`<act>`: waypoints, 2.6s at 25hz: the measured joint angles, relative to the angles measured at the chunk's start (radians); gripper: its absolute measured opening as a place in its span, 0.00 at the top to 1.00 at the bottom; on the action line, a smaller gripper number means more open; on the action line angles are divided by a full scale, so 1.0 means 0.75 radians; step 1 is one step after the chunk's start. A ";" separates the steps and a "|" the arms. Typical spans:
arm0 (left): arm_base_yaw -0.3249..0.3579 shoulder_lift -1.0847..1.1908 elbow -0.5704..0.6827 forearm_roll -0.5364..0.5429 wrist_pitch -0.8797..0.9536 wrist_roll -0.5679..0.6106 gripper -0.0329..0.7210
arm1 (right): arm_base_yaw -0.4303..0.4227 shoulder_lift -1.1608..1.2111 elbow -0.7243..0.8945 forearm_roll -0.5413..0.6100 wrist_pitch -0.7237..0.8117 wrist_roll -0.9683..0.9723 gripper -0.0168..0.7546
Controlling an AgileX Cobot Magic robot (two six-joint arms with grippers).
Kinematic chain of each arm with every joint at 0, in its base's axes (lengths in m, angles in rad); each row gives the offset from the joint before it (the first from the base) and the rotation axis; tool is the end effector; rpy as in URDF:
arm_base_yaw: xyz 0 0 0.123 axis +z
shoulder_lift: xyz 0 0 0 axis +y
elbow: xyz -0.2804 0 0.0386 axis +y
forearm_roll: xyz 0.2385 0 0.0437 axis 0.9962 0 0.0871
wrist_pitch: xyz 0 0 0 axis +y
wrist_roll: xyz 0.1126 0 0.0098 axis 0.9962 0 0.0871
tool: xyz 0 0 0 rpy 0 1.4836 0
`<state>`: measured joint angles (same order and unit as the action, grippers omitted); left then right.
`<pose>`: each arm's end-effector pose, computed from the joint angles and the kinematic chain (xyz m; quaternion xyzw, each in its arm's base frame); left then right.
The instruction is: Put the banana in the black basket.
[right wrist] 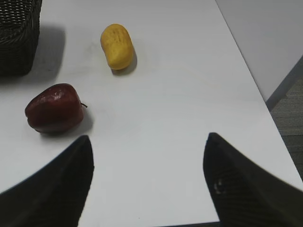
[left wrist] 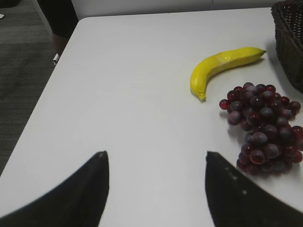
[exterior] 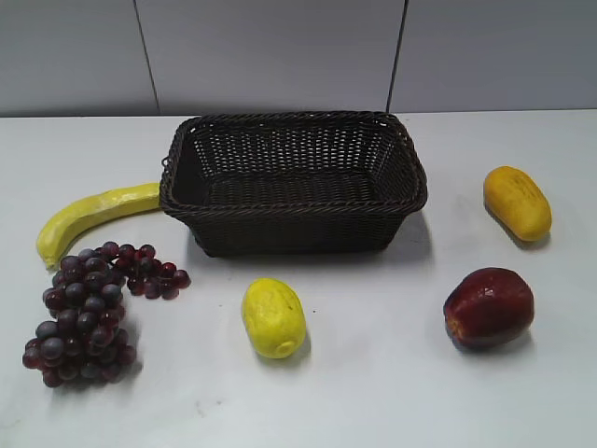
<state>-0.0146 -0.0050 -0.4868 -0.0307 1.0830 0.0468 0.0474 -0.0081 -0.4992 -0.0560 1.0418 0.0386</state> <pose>0.0079 -0.0032 0.2568 0.0271 0.8606 -0.0071 0.5086 0.0086 -0.0051 0.2646 -0.0028 0.8460 -0.0051 0.5332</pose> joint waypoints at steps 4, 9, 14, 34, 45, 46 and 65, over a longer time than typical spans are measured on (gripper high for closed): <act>0.000 0.000 0.000 0.000 0.000 0.000 0.34 | 0.000 0.000 0.000 0.000 0.000 0.000 0.26; 0.000 0.000 0.000 0.000 0.000 0.000 0.34 | 0.000 0.000 0.000 0.000 0.000 0.000 0.26; 0.000 0.000 0.000 0.000 0.000 0.000 0.34 | 0.000 0.000 0.000 0.000 0.000 0.000 0.26; 0.000 0.216 -0.066 0.014 -0.106 -0.005 0.34 | 0.000 0.000 0.000 0.000 0.000 0.000 0.26; 0.000 0.689 -0.160 0.021 -0.249 0.017 0.16 | 0.000 0.000 0.000 0.000 0.000 0.000 0.26; 0.000 0.732 -0.179 0.027 -0.257 0.023 0.17 | 0.000 0.000 0.000 0.000 0.000 0.000 0.26; 0.000 1.679 -0.747 0.106 -0.271 0.167 0.21 | 0.000 0.000 0.000 0.000 0.000 0.000 0.26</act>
<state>-0.0146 1.2546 -1.0474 0.0490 0.8800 0.1719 0.0474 -0.0081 -0.4992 -0.0560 1.0418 0.0386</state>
